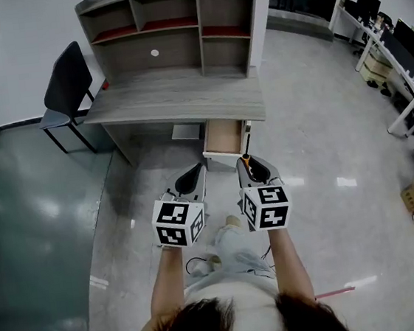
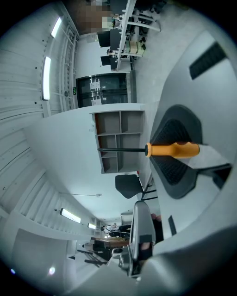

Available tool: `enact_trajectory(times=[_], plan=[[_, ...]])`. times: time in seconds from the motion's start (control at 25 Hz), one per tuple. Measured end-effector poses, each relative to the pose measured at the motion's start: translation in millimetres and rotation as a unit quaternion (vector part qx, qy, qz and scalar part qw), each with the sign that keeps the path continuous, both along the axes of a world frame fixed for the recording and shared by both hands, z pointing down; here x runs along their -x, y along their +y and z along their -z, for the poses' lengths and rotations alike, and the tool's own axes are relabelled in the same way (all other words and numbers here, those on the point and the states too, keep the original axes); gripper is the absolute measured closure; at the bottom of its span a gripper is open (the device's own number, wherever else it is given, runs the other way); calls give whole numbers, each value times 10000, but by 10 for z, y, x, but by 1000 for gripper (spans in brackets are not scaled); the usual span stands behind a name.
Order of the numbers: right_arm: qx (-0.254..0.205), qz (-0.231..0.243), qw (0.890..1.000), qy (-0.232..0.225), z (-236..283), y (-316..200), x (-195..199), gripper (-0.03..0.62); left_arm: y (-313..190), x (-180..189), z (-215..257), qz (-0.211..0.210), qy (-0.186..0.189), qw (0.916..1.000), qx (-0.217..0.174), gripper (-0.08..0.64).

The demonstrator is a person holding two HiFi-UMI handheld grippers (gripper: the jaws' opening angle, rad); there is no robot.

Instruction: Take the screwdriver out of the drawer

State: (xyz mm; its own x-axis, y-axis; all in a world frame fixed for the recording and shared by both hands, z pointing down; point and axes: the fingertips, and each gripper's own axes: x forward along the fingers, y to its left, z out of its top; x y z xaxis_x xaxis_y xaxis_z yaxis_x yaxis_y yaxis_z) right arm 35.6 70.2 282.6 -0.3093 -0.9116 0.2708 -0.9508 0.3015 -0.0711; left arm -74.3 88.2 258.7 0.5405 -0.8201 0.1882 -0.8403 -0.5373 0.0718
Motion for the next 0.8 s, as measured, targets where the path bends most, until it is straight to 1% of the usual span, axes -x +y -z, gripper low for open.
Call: enact_trajectory(times=[0.32, 0.52, 0.64, 0.8], plan=[[-398, 19, 9991, 127, 142, 32, -5, 509, 6, -38, 56, 40, -35, 10000, -63, 543], [-496, 50, 9986, 175, 171, 44, -106, 509, 12, -151, 147, 50, 10, 9999, -147, 543], [-514, 119, 9986, 92, 220, 69, -174, 509, 40, -234, 205, 76, 4, 9998, -181, 543], [-582, 239, 9980, 112, 307, 145, -257, 509, 140, -331, 272, 177, 31, 9996, -195, 543]])
